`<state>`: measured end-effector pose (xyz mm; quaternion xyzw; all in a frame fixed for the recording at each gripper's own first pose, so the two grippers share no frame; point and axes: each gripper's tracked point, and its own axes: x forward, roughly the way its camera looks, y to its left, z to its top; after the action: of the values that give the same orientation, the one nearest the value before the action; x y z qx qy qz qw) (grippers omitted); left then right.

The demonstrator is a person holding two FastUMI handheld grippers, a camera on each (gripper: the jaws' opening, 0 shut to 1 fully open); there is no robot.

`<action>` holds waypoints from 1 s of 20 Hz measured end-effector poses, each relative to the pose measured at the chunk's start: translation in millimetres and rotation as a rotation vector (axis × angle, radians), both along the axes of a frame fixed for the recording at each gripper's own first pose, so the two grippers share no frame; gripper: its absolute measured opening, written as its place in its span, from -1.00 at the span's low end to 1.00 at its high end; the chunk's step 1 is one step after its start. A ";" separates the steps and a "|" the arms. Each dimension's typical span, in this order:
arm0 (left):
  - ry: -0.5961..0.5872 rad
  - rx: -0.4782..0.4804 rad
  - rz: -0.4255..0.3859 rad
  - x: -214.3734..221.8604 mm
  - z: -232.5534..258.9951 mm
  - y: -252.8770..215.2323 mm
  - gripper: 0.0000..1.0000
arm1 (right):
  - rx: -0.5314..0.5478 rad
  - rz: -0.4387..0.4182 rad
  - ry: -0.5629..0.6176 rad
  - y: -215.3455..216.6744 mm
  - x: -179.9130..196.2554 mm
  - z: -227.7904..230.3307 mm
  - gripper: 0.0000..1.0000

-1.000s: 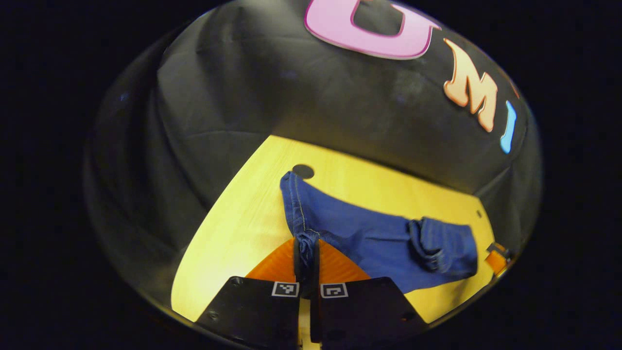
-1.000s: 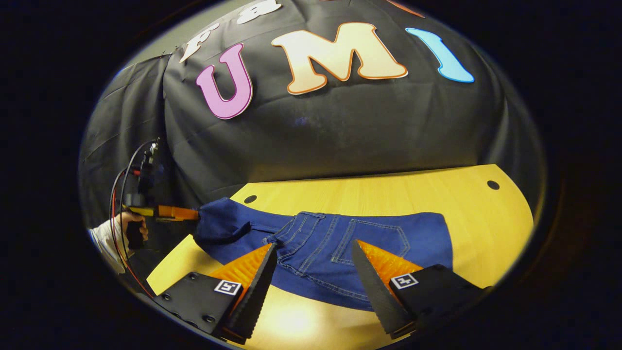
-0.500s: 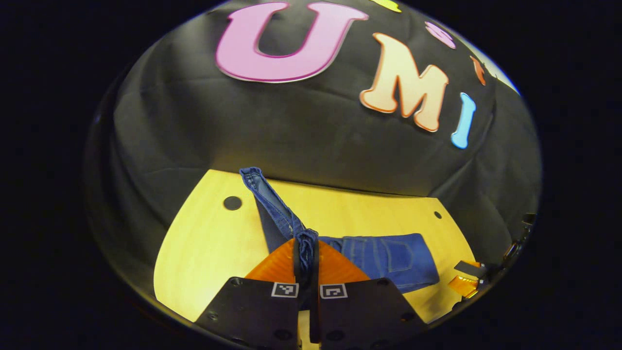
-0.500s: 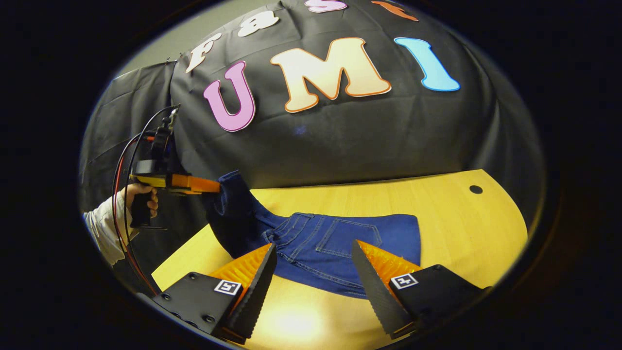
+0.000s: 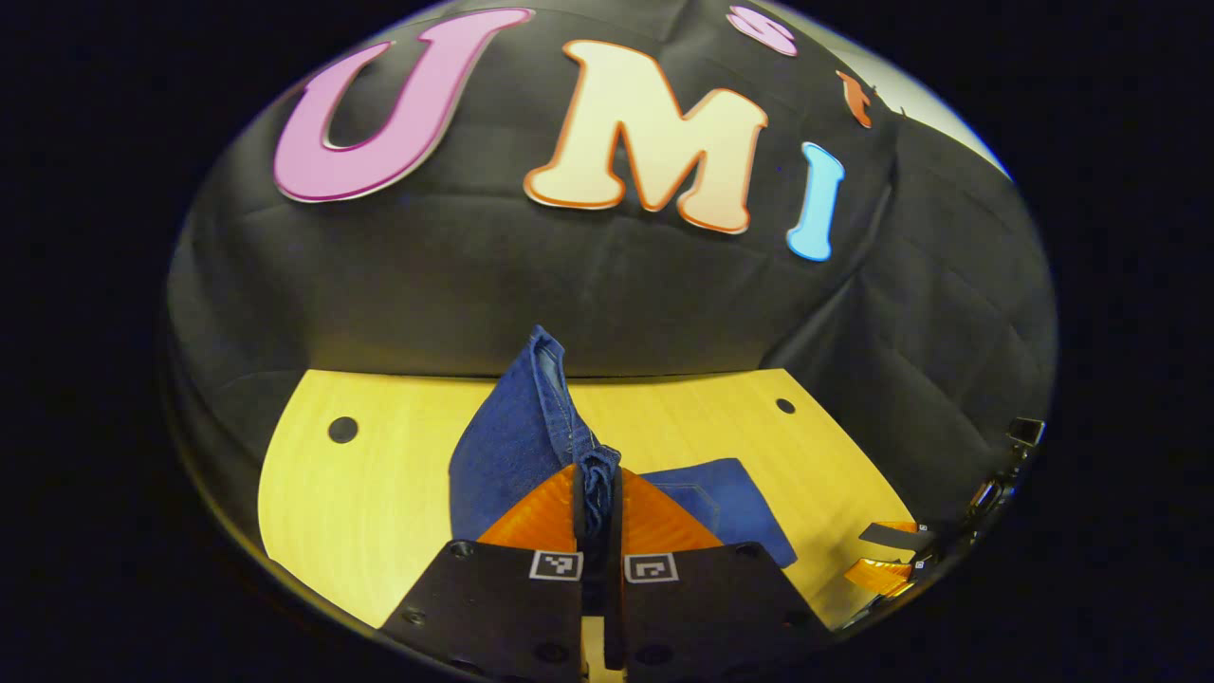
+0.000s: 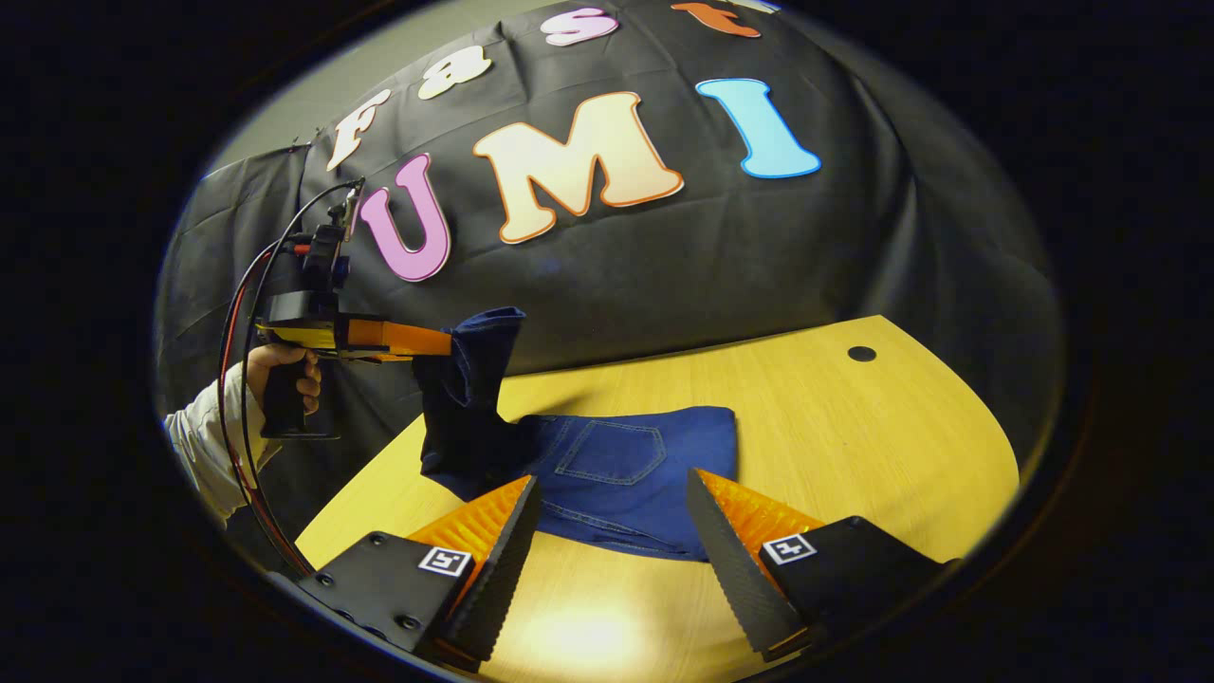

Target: Grasp the waist and the cuffs of the jeans and fold them to make the two legs overlap; first hold the waist and fold one-third of the jeans toward the cuffs, then hold the cuffs and fold the remaining one-third in the same direction to finish folding.

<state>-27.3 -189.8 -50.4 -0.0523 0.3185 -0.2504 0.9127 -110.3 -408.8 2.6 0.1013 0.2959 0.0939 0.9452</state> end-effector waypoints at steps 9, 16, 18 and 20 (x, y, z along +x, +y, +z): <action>0.087 0.067 -0.129 -26.5 -67.8 -115.8 -0.97 | -0.023 -0.051 0.021 -48.1 -14.7 3.1 0.90; 0.128 -0.036 -0.166 -71.6 -98.7 -178.3 -0.31 | -0.024 -0.031 -0.002 -58.3 -23.9 14.7 0.91; 0.001 -0.018 -0.129 -77.6 -69.0 -170.5 0.54 | -0.025 -0.015 -0.043 -56.4 -19.6 28.2 0.96; -0.118 0.030 -0.077 -84.2 -40.0 -156.4 0.92 | -0.041 -0.003 -0.120 -55.2 -12.1 51.9 0.97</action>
<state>-111.5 -346.3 -90.4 -0.0113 0.2694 -0.2831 0.9204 -122.4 -464.0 54.5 0.0766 0.2404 0.0924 0.9632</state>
